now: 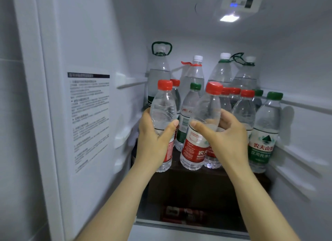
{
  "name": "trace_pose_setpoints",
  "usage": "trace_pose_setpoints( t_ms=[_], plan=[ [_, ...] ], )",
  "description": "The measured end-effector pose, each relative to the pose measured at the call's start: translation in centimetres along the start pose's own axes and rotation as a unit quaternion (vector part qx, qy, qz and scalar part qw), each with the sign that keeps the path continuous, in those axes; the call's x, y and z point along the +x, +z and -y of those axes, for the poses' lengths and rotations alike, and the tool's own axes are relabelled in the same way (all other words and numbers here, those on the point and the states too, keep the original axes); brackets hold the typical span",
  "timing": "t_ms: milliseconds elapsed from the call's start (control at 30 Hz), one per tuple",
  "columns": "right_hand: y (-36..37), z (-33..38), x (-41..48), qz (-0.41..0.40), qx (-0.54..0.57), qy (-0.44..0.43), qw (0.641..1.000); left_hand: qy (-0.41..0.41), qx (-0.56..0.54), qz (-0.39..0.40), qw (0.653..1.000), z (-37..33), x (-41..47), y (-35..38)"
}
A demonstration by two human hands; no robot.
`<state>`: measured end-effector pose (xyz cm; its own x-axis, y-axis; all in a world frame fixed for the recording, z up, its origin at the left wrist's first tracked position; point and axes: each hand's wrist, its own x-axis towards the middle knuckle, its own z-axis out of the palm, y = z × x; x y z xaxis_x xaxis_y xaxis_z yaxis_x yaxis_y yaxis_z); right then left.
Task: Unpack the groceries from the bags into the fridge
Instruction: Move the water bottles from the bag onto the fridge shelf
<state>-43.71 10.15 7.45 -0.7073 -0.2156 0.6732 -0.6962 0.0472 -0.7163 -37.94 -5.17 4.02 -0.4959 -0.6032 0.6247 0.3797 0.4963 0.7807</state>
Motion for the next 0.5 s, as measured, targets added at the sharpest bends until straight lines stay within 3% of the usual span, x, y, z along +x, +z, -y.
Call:
trace_pose_setpoints(
  t_ms=[500],
  plan=[
    [2.4, -4.0, -1.1, -0.030, -0.172, -0.063, 0.983, -0.001, 0.042, 0.055, 0.998, 1.1, -1.4, -0.2]
  ],
)
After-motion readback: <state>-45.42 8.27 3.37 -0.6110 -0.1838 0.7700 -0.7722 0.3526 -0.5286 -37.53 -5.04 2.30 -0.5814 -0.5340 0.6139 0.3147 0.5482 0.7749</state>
